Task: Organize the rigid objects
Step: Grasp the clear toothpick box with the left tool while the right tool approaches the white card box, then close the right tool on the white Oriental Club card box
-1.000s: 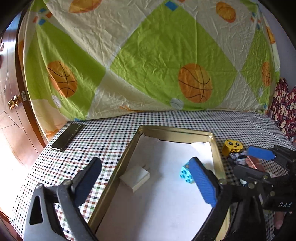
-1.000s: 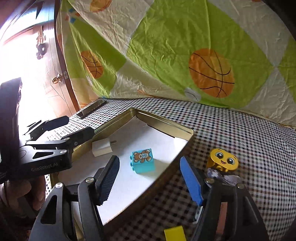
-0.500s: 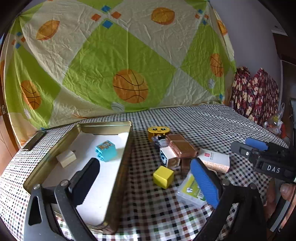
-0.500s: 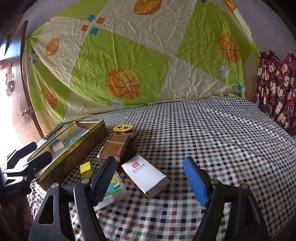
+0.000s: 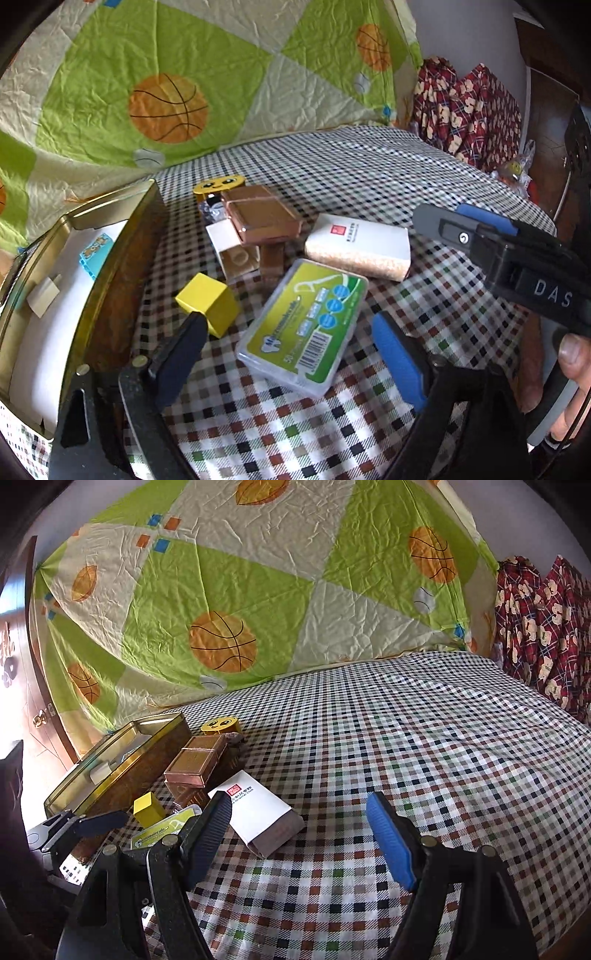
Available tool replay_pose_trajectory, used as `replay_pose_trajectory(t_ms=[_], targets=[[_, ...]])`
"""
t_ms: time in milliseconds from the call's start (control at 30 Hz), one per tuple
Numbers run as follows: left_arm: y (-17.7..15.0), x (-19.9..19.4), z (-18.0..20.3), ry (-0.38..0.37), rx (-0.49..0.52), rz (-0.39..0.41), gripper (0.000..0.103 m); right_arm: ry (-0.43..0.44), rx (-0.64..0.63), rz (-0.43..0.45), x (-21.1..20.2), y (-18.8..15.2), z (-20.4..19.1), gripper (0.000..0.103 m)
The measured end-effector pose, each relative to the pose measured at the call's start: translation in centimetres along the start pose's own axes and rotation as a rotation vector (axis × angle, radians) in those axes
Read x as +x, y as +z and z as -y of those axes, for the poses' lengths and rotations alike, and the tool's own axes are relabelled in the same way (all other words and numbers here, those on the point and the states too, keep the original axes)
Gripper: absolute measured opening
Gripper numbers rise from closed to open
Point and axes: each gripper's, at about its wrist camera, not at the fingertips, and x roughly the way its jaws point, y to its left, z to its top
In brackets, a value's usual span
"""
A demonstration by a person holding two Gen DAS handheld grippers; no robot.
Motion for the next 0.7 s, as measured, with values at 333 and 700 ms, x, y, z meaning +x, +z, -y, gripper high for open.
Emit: replay_pose_trajectory(t_ms=[333,700], targets=[[-0.6,-0.1,-1.2,-0.105,-0.069,-0.006,0.054,-0.010,-0.069,-0.023,1.0,0.9,-1.2,0.077],[-0.7,0.6,-2.7,-0.077,-0.095,-0.044,0.054,0.018,-0.195,-0.147,4.0,1.7,-2.8,0.077]])
